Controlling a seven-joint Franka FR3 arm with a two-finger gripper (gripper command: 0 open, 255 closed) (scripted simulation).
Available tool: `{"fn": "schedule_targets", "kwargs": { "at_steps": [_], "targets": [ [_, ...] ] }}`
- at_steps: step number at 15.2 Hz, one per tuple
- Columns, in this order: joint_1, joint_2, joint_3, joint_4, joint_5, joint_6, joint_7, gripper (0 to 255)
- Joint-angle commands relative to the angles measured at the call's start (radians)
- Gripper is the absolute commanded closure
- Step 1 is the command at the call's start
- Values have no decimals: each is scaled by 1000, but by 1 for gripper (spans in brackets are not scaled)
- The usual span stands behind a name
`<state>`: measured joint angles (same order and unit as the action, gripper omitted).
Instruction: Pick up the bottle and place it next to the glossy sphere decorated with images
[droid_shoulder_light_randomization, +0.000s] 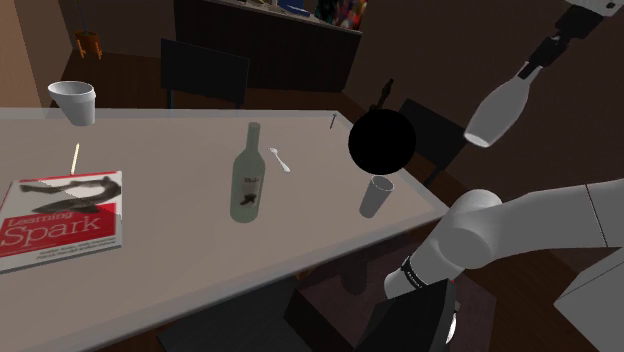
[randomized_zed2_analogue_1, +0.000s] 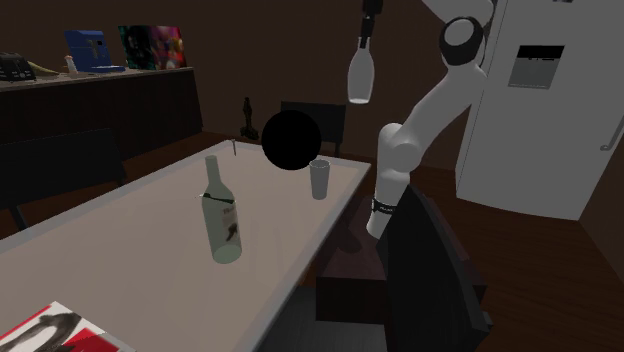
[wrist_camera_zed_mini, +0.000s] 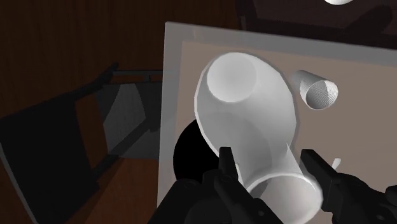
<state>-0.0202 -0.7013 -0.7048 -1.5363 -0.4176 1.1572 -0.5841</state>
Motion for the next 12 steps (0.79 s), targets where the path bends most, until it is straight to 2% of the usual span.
{"fn": "schedule_targets", "kwargs": {
  "at_steps": [1, 12],
  "targets": [
    [-4, -15, -8, -32, -10, 22, -4, 255],
    [-56, -132, 3, -270, -49, 144, 34, 255]
  ]
}}
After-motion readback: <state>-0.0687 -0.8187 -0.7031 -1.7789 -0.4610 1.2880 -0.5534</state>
